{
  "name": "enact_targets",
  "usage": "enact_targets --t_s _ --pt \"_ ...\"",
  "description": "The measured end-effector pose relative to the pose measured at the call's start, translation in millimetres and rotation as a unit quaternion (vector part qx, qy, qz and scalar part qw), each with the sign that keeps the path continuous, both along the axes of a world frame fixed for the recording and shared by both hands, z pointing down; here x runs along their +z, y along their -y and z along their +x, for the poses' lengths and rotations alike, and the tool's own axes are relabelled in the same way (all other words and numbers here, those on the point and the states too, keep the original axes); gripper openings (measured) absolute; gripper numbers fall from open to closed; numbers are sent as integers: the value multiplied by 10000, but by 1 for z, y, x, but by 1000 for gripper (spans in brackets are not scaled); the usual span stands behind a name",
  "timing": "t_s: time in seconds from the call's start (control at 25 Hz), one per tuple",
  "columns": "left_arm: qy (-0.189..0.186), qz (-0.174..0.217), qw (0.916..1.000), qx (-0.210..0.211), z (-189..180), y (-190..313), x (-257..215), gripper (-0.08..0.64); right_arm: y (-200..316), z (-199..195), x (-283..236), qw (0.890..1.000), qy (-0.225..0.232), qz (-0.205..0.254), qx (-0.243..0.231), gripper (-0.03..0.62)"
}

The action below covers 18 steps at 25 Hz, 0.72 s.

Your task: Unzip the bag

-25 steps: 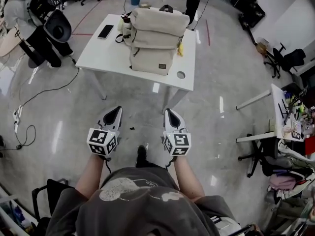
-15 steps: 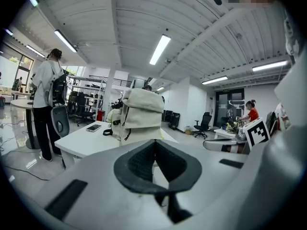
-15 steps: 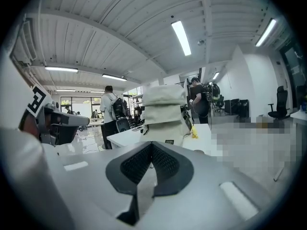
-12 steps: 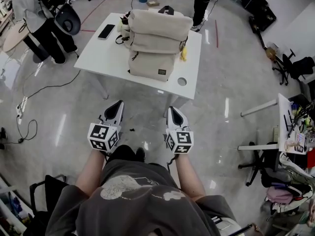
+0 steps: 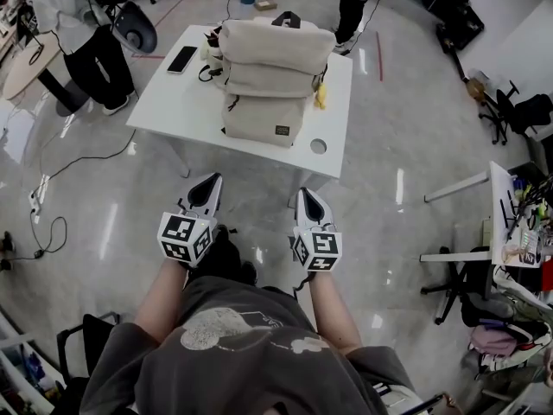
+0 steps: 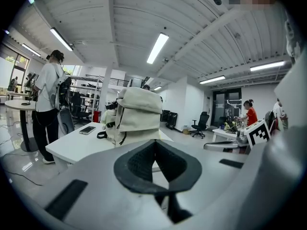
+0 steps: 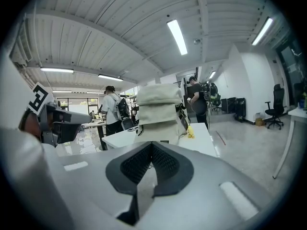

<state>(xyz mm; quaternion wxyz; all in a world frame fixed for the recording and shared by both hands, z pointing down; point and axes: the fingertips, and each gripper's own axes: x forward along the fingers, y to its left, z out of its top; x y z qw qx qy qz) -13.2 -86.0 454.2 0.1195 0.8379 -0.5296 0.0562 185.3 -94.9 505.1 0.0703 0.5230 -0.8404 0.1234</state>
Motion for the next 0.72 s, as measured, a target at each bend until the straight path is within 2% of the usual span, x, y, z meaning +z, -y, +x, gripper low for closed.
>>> enact_targets --t_s 0.36,0.72 --pt "-95 -73 9998 168 -13 61 17 6 49 -13 8 9996 -264 -49 73 0" --pt "-103 -144 9994 312 -52 152 27 6 140 -75 3 9995 -325 34 -55 0"
